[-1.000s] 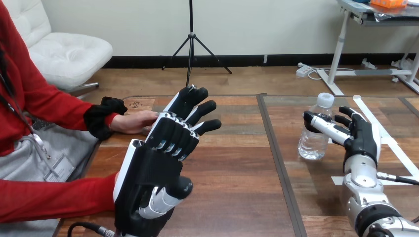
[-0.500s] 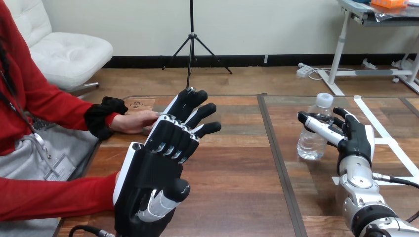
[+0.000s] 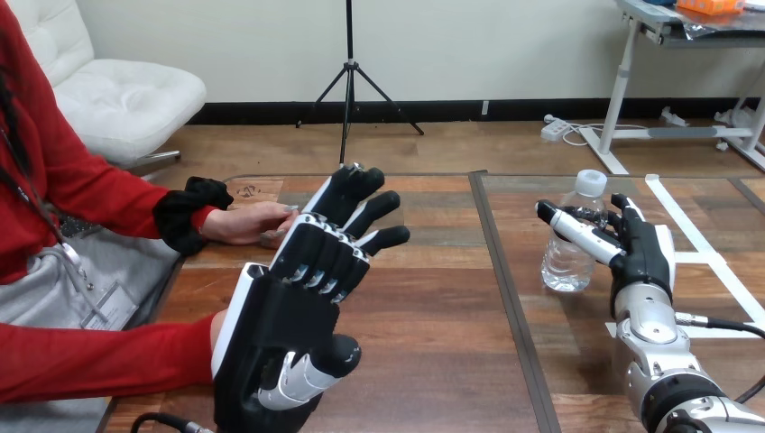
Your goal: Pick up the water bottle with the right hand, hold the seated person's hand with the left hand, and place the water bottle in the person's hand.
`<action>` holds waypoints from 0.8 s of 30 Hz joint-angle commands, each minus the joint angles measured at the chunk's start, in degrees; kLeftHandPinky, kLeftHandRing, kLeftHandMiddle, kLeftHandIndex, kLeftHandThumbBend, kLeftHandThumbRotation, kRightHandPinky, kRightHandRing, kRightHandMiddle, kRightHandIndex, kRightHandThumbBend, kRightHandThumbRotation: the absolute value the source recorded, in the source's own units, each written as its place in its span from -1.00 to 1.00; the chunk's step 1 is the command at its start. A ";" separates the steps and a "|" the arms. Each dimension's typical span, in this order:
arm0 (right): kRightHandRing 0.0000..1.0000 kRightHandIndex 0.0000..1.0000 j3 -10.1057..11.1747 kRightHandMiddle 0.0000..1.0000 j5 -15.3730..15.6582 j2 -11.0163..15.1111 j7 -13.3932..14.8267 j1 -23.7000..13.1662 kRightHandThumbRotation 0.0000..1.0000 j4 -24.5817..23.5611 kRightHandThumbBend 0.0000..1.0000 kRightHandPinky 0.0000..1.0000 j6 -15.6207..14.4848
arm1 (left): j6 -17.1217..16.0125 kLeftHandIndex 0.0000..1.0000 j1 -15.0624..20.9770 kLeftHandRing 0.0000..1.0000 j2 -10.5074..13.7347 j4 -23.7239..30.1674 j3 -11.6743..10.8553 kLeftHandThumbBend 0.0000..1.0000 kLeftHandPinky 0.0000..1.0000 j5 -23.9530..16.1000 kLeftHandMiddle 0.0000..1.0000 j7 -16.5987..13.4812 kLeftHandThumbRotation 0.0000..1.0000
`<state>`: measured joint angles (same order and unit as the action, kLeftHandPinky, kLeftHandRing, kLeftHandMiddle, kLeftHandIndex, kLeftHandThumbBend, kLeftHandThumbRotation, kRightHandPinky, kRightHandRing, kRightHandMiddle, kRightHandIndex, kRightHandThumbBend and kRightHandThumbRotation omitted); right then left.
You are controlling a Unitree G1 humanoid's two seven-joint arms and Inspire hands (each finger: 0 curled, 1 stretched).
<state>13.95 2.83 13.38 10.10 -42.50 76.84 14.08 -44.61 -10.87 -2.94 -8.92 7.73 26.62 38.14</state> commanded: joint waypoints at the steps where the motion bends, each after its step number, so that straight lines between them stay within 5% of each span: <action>1: 0.94 0.99 -0.15 0.94 0.20 -0.08 -0.27 -5.64 -0.29 -0.02 1.00 0.82 -0.09 | -1.50 0.79 1.10 0.76 -1.14 2.27 0.13 0.99 0.59 -0.12 0.82 -0.25 0.16; 24: 0.94 0.99 -1.75 0.97 2.12 -0.52 -0.26 -5.92 -0.26 0.15 1.00 0.83 -2.28 | 0.37 0.78 -0.34 0.78 -0.82 3.93 1.67 0.72 0.61 1.52 0.82 0.39 0.10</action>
<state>12.67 4.49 13.37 10.04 -42.57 76.93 11.39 -44.18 -11.45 -2.86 -8.02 8.51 27.07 38.15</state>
